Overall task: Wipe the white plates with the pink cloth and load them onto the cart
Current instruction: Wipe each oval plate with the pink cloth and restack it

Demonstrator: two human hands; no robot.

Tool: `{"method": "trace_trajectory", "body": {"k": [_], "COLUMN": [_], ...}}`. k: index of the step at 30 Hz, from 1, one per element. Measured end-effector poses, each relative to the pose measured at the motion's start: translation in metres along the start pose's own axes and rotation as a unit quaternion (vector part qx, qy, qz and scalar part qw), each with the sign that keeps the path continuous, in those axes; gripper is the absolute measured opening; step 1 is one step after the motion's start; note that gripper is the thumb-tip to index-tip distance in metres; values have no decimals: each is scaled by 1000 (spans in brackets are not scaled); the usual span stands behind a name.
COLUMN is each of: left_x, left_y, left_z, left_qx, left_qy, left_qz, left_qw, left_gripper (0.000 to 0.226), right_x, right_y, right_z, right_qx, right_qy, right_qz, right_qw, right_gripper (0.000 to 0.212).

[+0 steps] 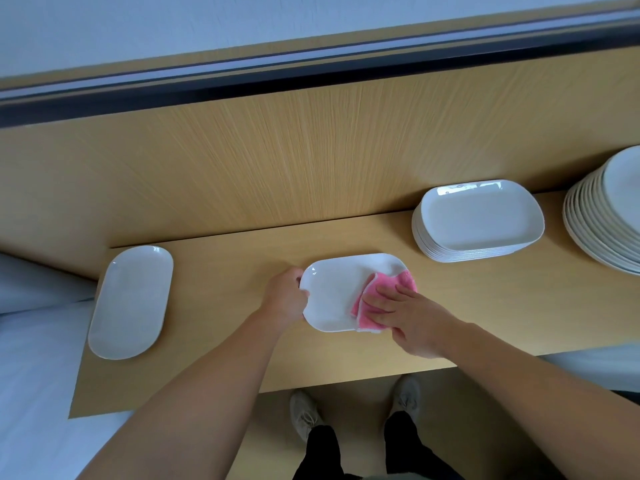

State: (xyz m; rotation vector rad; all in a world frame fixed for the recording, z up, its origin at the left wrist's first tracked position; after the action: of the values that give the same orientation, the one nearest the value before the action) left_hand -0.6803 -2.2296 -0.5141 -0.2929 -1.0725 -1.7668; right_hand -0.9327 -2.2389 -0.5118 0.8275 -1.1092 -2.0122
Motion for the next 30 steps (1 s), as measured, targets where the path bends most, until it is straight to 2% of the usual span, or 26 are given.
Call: {"method": "trace_trajectory", "body": {"k": [4,8,11,13,18,21,25,30], "left_x": [-1,0,0,0,-2,-1,3,8], "left_y": [-1,-2,-3,-4,-4,-4,-2,-2], "left_z": [-1,-1,-3,-4,-4,-4,1,8], "left_qx": [6,20,25,26,22,27,39,33], "left_qy": [-1,-4,-5,-7,9,30,44,50], "left_qz": [-14,-54,-63,-68,-38,-16,-14,-37], "left_qw": [1000,998,998,997,999,999,998,998], "left_gripper": [25,24,23,25,24,28,30,32], "right_x": [3,8,5,3,-1,10,9,0], "right_y": [15,24,31,28,22,10,7,10], "right_z": [5,-2,-17,-30,-42,-31,-11,12], "right_qx": [0,-18,24,28,47,54,31,-47], "right_qy": [3,9,20,8,-90,-98,-101,-102], "right_qz": [-43,10,77,61,17,30,52,28], "right_qw": [999,1000,997,998,995,993,993,993], "right_gripper": [58,55,52,52,63,65,74,74]}}
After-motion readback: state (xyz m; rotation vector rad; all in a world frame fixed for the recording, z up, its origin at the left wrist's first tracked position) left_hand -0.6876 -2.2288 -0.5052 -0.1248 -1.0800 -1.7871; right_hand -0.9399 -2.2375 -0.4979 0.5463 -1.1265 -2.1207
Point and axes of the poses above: each hand's wrist, its own z-axis away from the middle knuckle, its own y-axis out of the back of the hand, x = y × z, the point moved 2 cm from there along -z, towards the middle knuckle, and after that the axes turned 1 degree about y, right-handed, at the moved point
